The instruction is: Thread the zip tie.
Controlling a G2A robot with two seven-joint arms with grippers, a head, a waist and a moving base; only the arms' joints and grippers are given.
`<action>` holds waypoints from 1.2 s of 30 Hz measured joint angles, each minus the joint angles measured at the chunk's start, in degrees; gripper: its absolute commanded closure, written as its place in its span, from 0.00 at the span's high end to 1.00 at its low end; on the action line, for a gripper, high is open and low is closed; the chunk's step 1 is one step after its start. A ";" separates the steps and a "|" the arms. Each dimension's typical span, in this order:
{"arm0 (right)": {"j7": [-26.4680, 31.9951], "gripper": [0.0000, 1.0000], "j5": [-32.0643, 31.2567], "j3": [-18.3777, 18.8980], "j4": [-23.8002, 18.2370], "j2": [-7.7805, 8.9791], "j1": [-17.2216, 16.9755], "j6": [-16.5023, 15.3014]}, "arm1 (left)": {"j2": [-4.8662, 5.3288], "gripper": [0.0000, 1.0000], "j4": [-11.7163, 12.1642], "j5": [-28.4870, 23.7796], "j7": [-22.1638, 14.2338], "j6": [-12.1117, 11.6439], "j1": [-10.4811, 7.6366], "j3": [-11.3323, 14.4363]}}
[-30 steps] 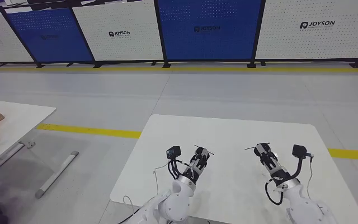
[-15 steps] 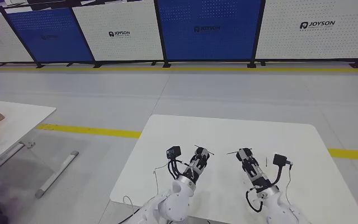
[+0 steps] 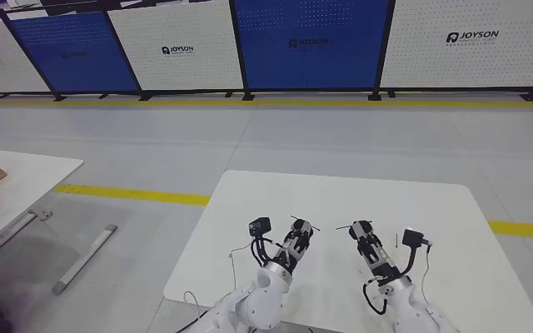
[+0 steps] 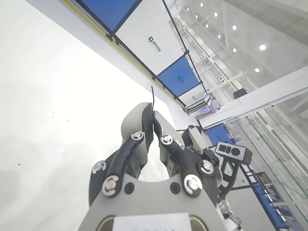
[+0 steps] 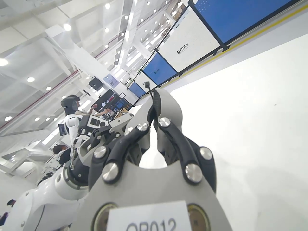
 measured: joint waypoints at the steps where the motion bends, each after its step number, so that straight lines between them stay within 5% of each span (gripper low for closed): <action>1: 0.00 0.00 0.00 0.00 0.00 0.00 0.00 0.00 | -0.01 0.00 0.13 0.91 -0.15 -0.24 -0.02 0.24; 10: -0.05 0.00 0.09 0.02 0.00 -0.02 -0.06 0.08 | -0.08 0.00 0.28 2.53 -0.39 -0.51 -0.04 0.49; 16: 0.78 0.00 5.63 -0.49 -1.10 -0.69 -1.58 3.23 | -0.08 0.00 0.28 2.53 -0.39 -0.51 -0.04 0.49; 22: 1.17 0.00 4.37 -1.79 -2.13 -1.18 -2.28 5.47 | -0.08 0.00 0.28 2.53 -0.39 -0.51 -0.04 0.49; 36: -0.53 0.00 7.98 -2.56 -1.90 -2.08 -2.02 3.32 | -0.08 0.00 0.28 2.53 -0.39 -0.51 -0.04 0.49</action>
